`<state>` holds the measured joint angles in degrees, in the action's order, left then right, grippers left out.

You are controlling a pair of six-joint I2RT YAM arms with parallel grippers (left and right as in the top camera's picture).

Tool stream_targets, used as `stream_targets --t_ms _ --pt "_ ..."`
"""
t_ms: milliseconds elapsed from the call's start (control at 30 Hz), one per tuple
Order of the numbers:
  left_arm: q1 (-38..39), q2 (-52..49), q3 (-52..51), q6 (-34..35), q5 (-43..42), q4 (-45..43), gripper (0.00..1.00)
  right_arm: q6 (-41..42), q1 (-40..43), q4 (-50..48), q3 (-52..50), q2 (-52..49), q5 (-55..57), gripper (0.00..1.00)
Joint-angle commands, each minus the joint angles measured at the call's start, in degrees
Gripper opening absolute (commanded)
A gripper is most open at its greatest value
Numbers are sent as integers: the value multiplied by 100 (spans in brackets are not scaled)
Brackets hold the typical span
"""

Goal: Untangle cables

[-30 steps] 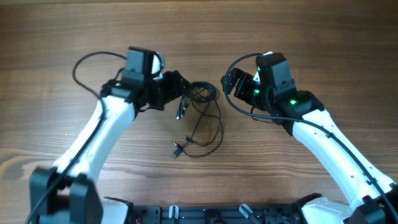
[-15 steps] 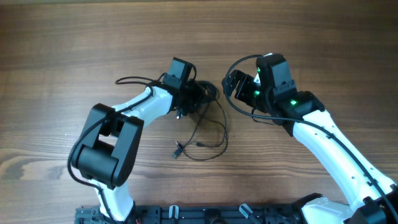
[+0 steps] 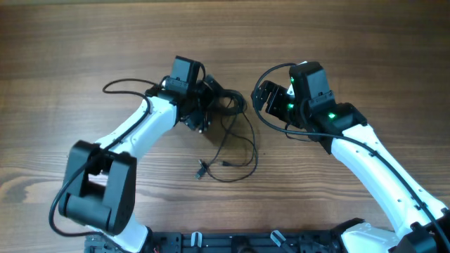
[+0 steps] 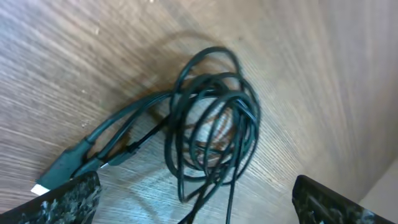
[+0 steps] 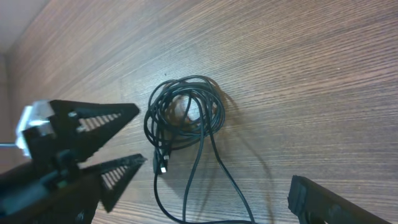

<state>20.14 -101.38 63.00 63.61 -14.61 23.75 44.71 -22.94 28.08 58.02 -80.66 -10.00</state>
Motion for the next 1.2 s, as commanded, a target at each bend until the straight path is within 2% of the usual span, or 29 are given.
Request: stream_targets --t_ms 0,33,133,167,233,267,333,400,467,567,767,833,867,933,1033,1067,1167 --pt "332 -428 -44 1508 59 -271 100 -105 9 -13 52 90 98 100" --pt "389 -463 -44 1532 79 -369 100 -103 9 -7 52 90 83 100" --pt "531 -704 -44 2011 79 -737 63 -105 9 7 52 90 -37 100" --pt "538 -850 -44 2212 94 -745 54 -105 9 9 52 90 -37 100" --pt "535 -911 -44 2216 457 -756 62 -107 9 83 52 90 -35 100" --pt "535 -909 -44 2212 529 -905 74 -111 9 184 52 85 -35 100" --pt "514 -909 -42 2210 595 -929 75 -122 9 225 52 83 -33 100" --pt "470 -909 -44 2214 879 -577 75 -118 9 225 52 83 -33 100" --pt "461 -911 -44 2238 1069 -391 68 -120 9 221 52 83 -33 100" --pt "461 -911 -44 2234 1226 -389 37 -116 9 225 52 83 -35 100" --pt "490 -1464 -44 1895 782 -636 32 -105 9 232 52 83 -168 100" --pt "474 -1532 -44 1156 903 -636 8 -105 9 271 52 83 -216 100" --pt "409 -1495 -42 704 876 -691 4 -111 9 284 52 83 -256 100" --pt "129 -1213 -26 -726 234 -979 4 -221 9 284 52 83 -251 100" --pt "-535 -114 68 -3145 -767 -903 4 -949 9 286 52 83 -256 100" --pt "-717 367 68 -4074 -1128 -688 4 -1228 9 284 52 83 -264 100" --pt "-935 1591 66 -5707 -1303 188 4 -1823 9 144 52 83 -918 100"
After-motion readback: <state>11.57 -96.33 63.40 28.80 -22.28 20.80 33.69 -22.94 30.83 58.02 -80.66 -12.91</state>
